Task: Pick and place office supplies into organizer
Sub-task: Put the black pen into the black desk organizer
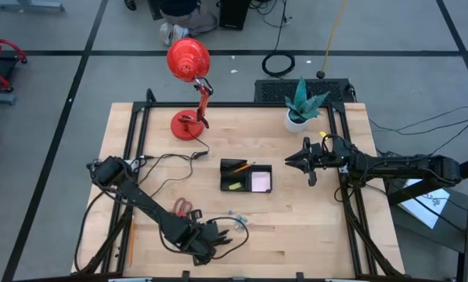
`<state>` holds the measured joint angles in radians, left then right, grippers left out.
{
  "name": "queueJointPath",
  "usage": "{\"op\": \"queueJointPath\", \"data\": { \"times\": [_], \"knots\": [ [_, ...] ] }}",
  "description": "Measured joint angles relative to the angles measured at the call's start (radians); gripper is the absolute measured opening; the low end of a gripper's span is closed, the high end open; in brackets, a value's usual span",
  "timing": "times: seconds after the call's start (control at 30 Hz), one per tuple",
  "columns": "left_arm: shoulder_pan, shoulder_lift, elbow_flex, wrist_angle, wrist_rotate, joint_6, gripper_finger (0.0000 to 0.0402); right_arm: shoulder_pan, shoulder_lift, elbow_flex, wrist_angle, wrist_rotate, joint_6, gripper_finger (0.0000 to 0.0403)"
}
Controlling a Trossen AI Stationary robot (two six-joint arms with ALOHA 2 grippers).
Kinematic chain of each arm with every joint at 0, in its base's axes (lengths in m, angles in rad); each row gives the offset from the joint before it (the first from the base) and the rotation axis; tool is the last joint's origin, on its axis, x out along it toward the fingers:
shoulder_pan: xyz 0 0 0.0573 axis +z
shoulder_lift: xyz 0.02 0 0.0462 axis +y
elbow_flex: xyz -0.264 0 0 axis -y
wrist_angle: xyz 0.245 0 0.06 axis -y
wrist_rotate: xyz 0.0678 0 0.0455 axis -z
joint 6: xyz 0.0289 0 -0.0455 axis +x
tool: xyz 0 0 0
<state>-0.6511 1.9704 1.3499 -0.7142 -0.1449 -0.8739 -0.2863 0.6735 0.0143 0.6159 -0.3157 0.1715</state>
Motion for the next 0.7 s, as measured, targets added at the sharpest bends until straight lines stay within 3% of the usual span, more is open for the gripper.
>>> {"op": "queueJointPath", "data": {
  "times": [0.7],
  "knots": [
    [-0.017,0.092,0.005,0.064,-0.059,-0.025,0.0081,0.0,0.0,0.0,0.008,0.0,0.026,0.0059]
  ]
}}
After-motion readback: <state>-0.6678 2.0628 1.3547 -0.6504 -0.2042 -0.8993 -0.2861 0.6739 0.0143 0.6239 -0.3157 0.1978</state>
